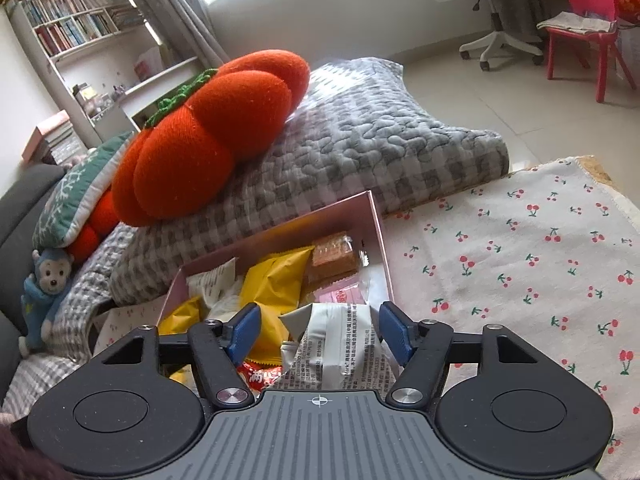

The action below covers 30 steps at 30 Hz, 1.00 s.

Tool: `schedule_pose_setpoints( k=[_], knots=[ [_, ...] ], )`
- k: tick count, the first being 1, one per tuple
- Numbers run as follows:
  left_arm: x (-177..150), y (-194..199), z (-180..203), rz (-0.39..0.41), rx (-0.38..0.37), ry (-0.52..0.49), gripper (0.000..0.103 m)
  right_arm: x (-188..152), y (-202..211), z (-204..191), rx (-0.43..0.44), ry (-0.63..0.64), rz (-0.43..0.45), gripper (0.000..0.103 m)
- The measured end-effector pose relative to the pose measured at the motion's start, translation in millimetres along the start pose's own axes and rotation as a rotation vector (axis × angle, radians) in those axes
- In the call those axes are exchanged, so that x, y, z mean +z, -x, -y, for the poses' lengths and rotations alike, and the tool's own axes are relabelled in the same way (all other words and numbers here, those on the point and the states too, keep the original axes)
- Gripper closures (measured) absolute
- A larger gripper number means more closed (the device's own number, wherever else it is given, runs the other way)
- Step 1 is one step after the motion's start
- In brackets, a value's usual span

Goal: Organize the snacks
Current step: 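Carry both snacks into the box and open both tools, then move both tools back toward the gold bar and cream wrapped cake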

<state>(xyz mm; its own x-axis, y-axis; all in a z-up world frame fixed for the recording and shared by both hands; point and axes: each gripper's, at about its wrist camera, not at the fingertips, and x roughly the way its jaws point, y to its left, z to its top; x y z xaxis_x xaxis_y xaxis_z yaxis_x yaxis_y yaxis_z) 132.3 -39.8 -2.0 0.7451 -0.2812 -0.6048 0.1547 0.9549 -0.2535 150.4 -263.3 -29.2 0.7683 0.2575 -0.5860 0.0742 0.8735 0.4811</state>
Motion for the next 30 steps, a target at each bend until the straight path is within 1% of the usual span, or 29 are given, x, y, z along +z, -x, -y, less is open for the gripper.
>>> schedule_pose_setpoints(
  k=[3, 7, 8, 11, 13, 16, 22, 30],
  knots=[
    [0, 3, 1, -0.02, -0.001, 0.011, 0.04, 1, 4, 0, -0.007, 0.001, 0.004, 0.031],
    [-1, 7, 4, -0.058, -0.018, 0.005, 0.032, 2, 13, -2, -0.017, 0.019, 0.002, 0.025],
    [-1, 9, 4, -0.062, -0.018, 0.0, 0.031, 1, 15, -2, -0.019, 0.025, 0.001, 0.022],
    [-2, 16, 8, -0.072, -0.025, -0.018, 0.024, -1, 23, -3, -0.026, 0.044, 0.0, 0.019],
    [-3, 21, 10, -0.073, -0.034, -0.027, 0.016, -2, 29, -4, -0.034, 0.049, -0.001, 0.017],
    [-6, 30, 12, -0.073, -0.046, -0.046, 0.007, -4, 36, -3, -0.044, 0.048, -0.004, 0.011],
    [-14, 40, 9, -0.102, -0.042, -0.084, 0.001, -6, 53, -1, -0.058, 0.075, -0.009, 0.01],
    [-20, 47, -9, -0.153, -0.001, -0.082, 0.001, -13, 72, 5, -0.08, 0.119, -0.016, 0.008]
  ],
)
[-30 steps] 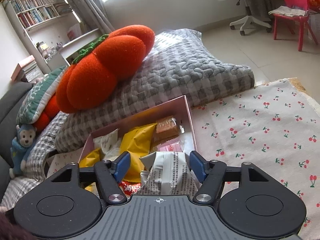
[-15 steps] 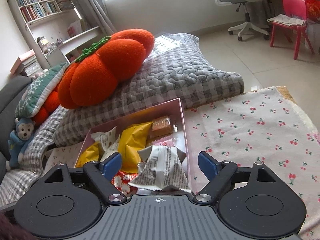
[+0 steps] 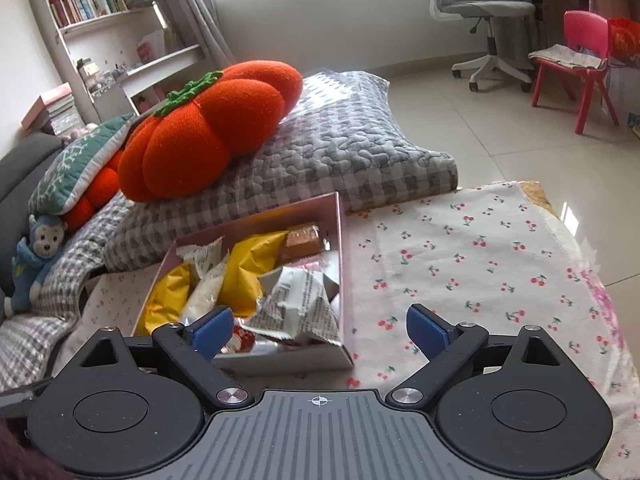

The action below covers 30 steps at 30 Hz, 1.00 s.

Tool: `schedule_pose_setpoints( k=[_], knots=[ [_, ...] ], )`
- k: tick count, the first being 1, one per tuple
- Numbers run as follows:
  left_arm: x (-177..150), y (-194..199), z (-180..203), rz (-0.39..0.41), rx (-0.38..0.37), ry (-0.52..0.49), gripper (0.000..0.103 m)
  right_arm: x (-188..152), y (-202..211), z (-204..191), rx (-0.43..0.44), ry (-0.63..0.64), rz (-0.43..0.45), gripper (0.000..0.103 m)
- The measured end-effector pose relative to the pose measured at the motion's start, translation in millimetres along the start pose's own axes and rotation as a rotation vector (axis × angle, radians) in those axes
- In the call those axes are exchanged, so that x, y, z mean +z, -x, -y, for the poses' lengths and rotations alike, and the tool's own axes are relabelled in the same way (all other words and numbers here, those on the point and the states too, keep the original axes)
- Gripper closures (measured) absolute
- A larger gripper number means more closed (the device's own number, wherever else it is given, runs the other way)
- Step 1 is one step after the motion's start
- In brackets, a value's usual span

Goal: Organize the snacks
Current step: 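Move both tools back toward the gold bar and cream wrapped cake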

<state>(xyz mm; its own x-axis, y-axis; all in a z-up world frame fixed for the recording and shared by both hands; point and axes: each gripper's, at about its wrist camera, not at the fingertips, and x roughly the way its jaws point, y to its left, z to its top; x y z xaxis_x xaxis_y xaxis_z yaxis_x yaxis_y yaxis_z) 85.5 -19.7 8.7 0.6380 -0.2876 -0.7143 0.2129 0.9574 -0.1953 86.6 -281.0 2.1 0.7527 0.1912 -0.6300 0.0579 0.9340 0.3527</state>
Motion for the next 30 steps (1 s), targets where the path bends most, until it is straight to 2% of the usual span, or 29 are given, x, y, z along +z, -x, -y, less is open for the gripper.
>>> schedule_pose_setpoints(
  k=[16, 23, 30],
  knots=[
    [-33, 25, -33, 0.016, 0.039, -0.105, 0.001, -49, 16, -13, 0.024, 0.178, -0.079, 0.008],
    [-50, 31, -50, 0.002, 0.031, -0.125, 0.001, -74, 14, -25, 0.038, 0.291, -0.123, 0.008],
    [-68, 30, -62, -0.026, 0.028, -0.157, 0.001, -98, 8, -40, 0.019, 0.335, -0.214, 0.008]
  ],
)
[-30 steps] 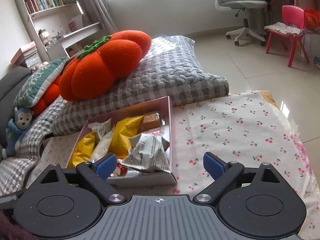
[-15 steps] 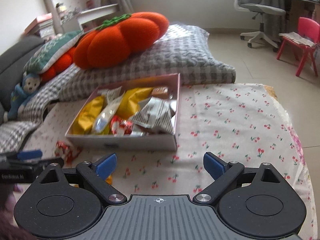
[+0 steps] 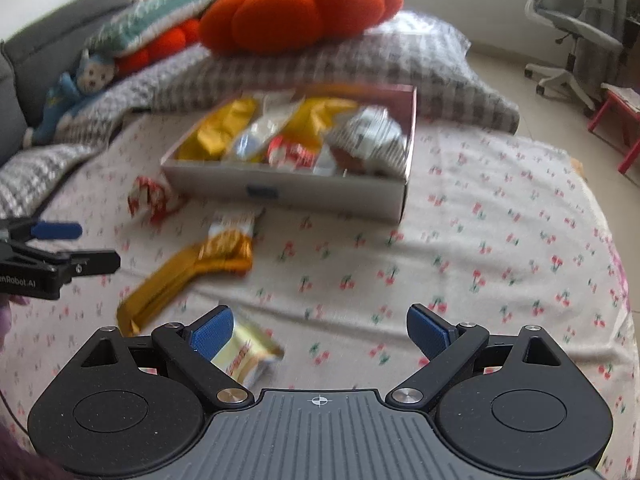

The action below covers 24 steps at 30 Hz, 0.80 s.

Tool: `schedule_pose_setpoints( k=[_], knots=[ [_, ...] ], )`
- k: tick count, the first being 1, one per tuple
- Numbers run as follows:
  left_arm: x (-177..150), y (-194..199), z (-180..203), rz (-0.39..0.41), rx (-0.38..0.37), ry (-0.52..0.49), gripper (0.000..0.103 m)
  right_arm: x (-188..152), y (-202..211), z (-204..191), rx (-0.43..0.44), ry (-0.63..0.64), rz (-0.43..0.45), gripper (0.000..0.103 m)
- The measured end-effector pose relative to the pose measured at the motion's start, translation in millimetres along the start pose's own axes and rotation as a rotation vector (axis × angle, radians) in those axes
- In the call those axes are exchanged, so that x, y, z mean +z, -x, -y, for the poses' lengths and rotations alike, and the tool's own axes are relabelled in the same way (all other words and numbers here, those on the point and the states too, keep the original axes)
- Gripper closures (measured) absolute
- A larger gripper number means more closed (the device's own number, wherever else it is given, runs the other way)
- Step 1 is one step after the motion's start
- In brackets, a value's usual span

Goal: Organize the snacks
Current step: 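Move both tools back toward the gold bar and cream wrapped cake, then grasp the gold bar with left tool while right tool grasps the cream-and-red wrapped cake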

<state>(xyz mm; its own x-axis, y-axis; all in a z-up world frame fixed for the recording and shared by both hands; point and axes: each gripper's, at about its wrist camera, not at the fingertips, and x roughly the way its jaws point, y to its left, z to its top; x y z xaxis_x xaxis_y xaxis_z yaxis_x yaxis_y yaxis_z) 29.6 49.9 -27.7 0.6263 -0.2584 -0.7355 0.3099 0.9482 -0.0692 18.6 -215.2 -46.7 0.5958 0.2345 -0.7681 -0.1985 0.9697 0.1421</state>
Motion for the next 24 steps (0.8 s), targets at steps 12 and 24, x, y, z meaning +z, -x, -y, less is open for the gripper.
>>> schedule_pose_setpoints(
  k=[12, 24],
  knots=[
    [-10, -12, 10, -0.015, -0.063, -0.078, 0.001, -10, -20, -32, 0.043, -0.028, -0.065, 0.008],
    [-18, -24, 23, -0.066, -0.076, -0.154, 0.001, -14, -29, -46, -0.031, 0.116, -0.089, 0.008]
  ],
)
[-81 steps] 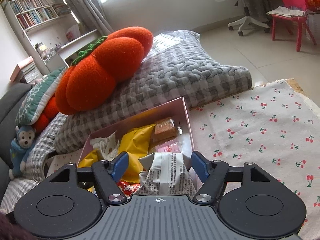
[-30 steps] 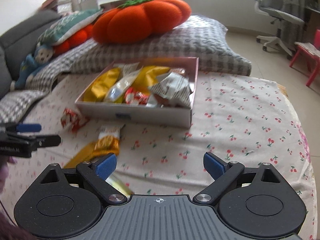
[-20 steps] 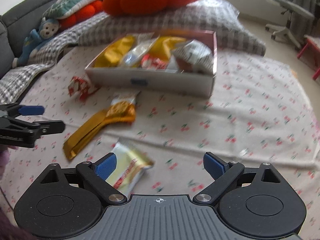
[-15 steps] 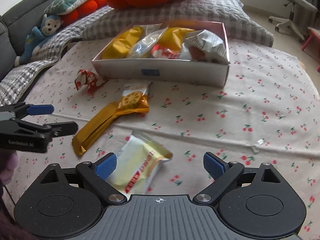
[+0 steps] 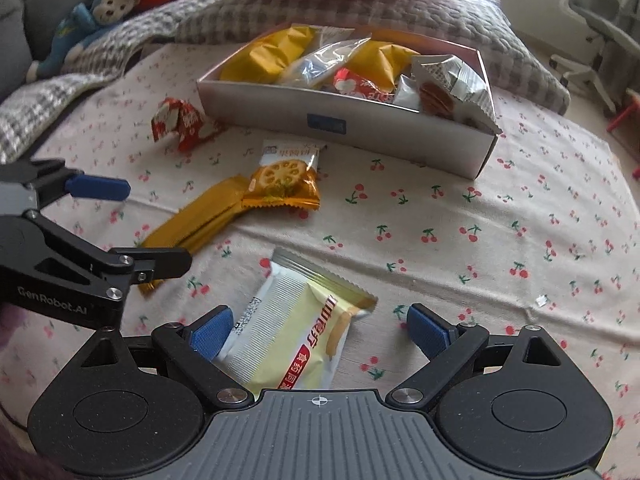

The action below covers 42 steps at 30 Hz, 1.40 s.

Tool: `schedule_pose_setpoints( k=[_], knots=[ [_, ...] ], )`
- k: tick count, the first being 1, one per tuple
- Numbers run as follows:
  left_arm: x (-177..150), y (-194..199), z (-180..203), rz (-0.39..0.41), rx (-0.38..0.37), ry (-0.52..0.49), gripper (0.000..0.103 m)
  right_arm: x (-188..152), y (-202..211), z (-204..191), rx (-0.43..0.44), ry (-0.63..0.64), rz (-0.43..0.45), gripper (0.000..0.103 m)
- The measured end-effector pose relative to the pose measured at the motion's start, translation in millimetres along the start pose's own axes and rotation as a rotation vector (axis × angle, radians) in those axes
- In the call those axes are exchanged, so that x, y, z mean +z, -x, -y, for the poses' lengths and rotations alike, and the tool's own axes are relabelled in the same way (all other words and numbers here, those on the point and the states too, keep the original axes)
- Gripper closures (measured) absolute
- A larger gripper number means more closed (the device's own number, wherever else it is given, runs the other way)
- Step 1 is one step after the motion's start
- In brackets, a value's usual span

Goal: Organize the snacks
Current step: 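Grasp the gold bar with left tool while right tool grasps the cream-and-red wrapped cake, then carry both snacks into the box and open both tools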

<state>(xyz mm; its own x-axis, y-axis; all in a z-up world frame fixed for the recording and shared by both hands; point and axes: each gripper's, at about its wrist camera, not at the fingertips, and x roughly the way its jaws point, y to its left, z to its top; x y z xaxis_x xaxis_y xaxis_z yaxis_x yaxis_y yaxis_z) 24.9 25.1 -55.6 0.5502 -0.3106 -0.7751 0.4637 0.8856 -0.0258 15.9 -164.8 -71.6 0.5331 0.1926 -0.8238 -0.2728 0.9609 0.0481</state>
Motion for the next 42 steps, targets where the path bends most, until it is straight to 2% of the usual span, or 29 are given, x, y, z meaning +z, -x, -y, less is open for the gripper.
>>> schedule_pose_setpoints(
  k=[4, 7, 11, 14, 19, 23, 25, 27, 29, 34, 35, 42],
  knots=[
    [-2, 0, 6, 0.001, 0.017, -0.048, 0.001, -4, 4, 6, -0.02, 0.02, 0.007, 0.008],
    [-3, 1, 6, 0.004, 0.017, -0.049, 0.001, -8, 7, 12, -0.039, 0.036, 0.022, 0.008],
    [-3, 0, 7, 0.01, 0.015, -0.042, 0.001, -13, 8, 18, -0.019, 0.043, 0.045, 0.007],
    [0, -1, 11, 0.013, 0.016, -0.041, 0.005, -13, 8, 18, -0.011, 0.052, 0.052, 0.008],
    [6, 1, 12, -0.008, -0.03, -0.029, 0.026, -14, 10, 15, -0.001, 0.072, 0.059, 0.008],
    [9, 2, 17, -0.03, -0.032, -0.032, 0.033, -16, 11, 11, 0.01, 0.093, 0.064, 0.01],
    [12, 2, 18, -0.048, -0.036, -0.029, 0.041, -16, 11, 10, 0.012, 0.098, 0.067, 0.01],
    [13, 2, 20, -0.056, -0.031, -0.033, 0.046, -14, 11, 9, 0.015, 0.093, 0.067, 0.014],
    [14, 2, 24, -0.061, -0.023, -0.046, 0.053, -12, 11, 9, 0.031, 0.087, 0.064, 0.026],
    [16, 2, 30, -0.069, -0.028, -0.065, 0.072, -10, 14, 5, 0.063, 0.098, 0.058, 0.046],
    [17, 2, 31, -0.071, -0.028, -0.071, 0.073, -10, 14, 4, 0.067, 0.103, 0.057, 0.052],
    [19, 2, 35, -0.078, -0.011, -0.078, 0.077, -11, 17, 1, 0.068, 0.122, 0.06, 0.057]
  ],
)
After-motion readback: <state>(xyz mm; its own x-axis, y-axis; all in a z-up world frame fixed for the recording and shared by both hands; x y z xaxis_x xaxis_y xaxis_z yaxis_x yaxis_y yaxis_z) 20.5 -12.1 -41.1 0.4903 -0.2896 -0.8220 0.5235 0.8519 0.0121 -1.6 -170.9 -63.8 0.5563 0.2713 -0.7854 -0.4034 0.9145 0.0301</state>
